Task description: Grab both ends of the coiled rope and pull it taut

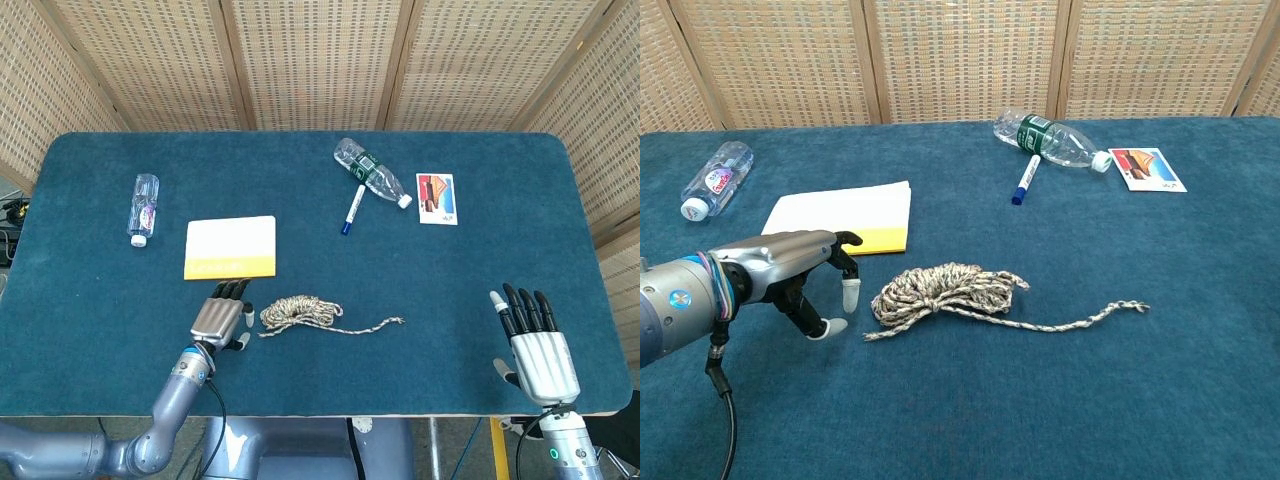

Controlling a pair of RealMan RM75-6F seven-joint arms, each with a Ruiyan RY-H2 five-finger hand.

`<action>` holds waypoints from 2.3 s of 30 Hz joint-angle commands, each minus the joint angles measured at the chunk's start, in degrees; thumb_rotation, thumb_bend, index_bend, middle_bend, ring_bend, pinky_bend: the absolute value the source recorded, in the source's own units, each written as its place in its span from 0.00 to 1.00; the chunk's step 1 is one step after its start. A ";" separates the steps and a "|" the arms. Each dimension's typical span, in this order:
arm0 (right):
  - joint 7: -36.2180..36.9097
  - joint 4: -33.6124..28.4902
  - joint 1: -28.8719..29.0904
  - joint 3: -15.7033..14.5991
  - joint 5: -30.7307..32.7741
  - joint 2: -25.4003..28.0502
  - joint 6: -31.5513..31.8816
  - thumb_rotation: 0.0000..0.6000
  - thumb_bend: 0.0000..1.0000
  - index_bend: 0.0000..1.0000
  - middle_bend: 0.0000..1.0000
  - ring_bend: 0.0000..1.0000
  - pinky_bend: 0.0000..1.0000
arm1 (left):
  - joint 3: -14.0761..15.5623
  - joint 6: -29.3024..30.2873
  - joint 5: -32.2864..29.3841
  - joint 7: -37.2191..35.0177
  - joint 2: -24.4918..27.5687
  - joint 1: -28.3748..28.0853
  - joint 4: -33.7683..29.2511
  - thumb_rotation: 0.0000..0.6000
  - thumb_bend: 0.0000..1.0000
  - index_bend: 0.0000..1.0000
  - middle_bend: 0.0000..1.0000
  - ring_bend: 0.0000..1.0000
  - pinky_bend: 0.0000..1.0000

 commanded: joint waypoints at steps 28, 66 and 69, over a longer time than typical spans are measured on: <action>-0.44 -0.47 0.30 -0.23 0.91 0.27 -1.08 1.00 0.00 0.00 0.00 0.00 0.00 | 1.16 1.31 -4.43 1.52 -5.15 -4.36 4.26 1.00 0.37 0.53 0.00 0.00 0.00; -0.57 -0.61 0.37 -0.48 1.06 0.36 -1.28 1.00 0.00 0.00 0.00 0.00 0.00 | 1.48 2.31 -6.17 2.68 -6.85 -5.69 5.94 1.00 0.44 0.57 0.00 0.00 0.00; -0.59 -0.65 0.35 -0.49 1.03 0.35 -1.22 1.00 0.00 0.00 0.00 0.00 0.00 | 1.43 2.28 -6.53 2.94 -6.85 -5.86 5.81 1.00 0.44 0.57 0.00 0.00 0.00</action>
